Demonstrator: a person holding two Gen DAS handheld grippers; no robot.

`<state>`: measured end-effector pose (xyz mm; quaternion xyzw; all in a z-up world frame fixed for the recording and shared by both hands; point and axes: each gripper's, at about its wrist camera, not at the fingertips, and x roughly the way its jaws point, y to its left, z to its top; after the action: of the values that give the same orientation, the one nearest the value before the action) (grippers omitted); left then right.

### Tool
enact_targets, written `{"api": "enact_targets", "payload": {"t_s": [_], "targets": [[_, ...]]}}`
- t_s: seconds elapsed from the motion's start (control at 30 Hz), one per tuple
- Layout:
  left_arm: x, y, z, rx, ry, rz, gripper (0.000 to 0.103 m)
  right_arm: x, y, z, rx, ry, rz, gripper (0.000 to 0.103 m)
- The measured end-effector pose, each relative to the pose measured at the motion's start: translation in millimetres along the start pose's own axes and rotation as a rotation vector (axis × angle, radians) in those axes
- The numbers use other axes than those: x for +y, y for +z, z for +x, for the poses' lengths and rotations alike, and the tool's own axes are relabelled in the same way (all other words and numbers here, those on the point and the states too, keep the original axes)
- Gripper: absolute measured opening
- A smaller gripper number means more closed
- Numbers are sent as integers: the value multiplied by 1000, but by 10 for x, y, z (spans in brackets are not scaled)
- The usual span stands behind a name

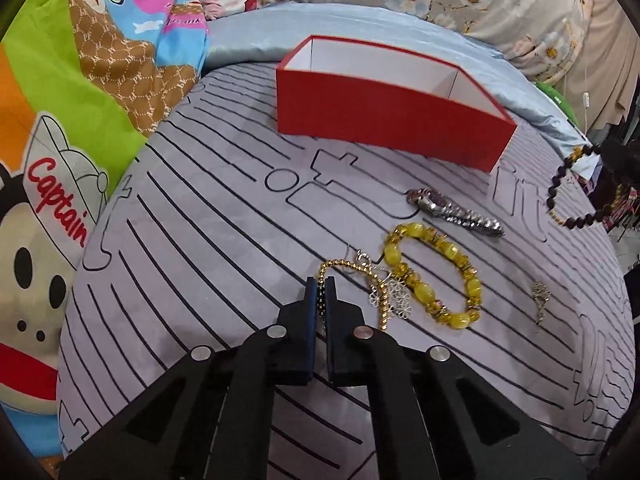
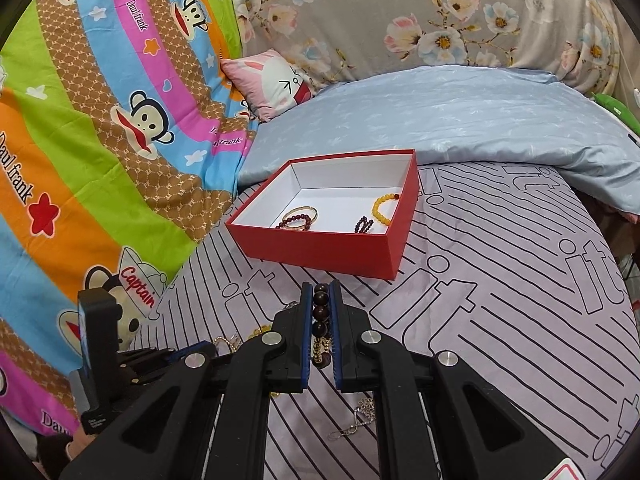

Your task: Organize jewelry

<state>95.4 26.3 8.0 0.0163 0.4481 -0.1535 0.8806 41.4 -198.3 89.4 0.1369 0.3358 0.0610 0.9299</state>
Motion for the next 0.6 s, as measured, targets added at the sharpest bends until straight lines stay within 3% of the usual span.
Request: {"api": "enact_targets", "payload": {"t_s": [0.33, 0.6], "targets": [[-161, 402, -559, -117, -70, 22, 3, 59, 208, -20, -25, 21, -23, 7], [-329, 1083, -695, -222, -74, 59, 3, 138, 686, 183, -55, 16, -84, 7]]}}
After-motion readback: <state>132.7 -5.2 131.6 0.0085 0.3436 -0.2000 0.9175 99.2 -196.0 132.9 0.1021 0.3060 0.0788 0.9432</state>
